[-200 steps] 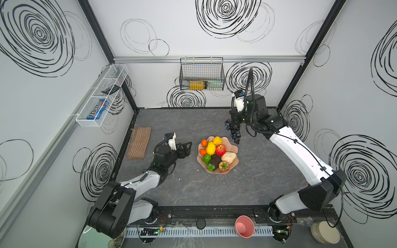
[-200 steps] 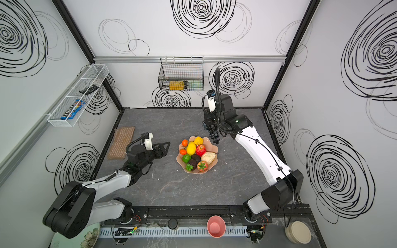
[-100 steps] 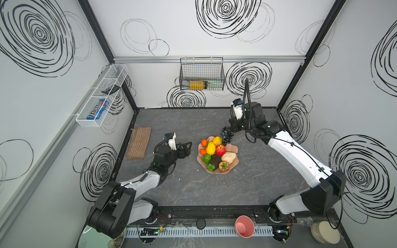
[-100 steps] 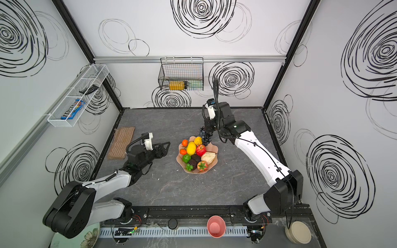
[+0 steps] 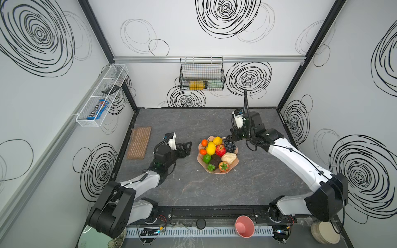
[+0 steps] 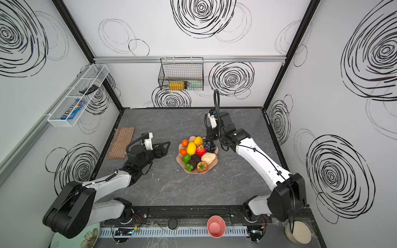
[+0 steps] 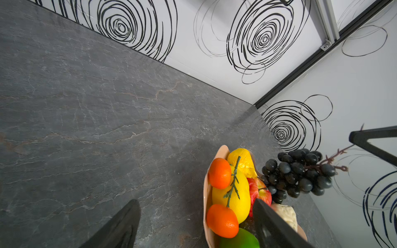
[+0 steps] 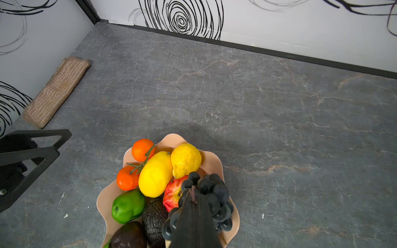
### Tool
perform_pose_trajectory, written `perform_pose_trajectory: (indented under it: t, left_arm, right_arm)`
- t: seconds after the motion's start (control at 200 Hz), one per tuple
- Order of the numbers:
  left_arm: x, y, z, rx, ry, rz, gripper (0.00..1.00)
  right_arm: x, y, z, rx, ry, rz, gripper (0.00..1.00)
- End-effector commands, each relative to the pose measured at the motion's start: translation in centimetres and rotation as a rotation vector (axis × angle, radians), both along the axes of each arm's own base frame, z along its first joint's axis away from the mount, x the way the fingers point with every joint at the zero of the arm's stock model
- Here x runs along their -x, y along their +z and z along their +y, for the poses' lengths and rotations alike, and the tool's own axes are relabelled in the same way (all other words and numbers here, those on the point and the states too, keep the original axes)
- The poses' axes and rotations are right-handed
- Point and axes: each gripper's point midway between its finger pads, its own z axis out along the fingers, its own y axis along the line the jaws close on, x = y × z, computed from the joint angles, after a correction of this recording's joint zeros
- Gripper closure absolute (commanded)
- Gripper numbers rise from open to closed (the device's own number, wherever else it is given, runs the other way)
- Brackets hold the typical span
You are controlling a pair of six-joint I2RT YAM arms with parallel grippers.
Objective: Place and organize the fake fruits in the fruit bowl
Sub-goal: 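Lower the grapes onto the bowl's far side with the right gripper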
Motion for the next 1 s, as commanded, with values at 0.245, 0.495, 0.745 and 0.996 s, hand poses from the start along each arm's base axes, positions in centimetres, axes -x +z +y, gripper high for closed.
perform_pose_trajectory:
  t: [0.245, 0.495, 0.745, 0.996]
  left_arm:
    - [-0.6, 2.2, -0.6, 0.027, -0.013, -0.069, 0.14]
    - [-0.6, 2.2, -0.6, 0.028, -0.015, -0.068, 0.14]
    - [-0.6, 2.2, -0.6, 0.028, -0.016, -0.067, 0.14]
    - [-0.6, 2.1, -0.6, 0.028, -0.015, -0.066, 0.14]
  right_arm:
    - [1.7, -1.9, -0.7, -0.041, -0.020, 0.019, 1.00]
    - [2.1, -5.2, -1.9, 0.015, -0.073, 0.087, 1.00]
    - [3.0, -7.3, -1.8, -0.001, -0.065, 0.139, 1.00]
    - [0.7, -5.0, 0.2, -0.078, -0.039, 0.061, 1.00]
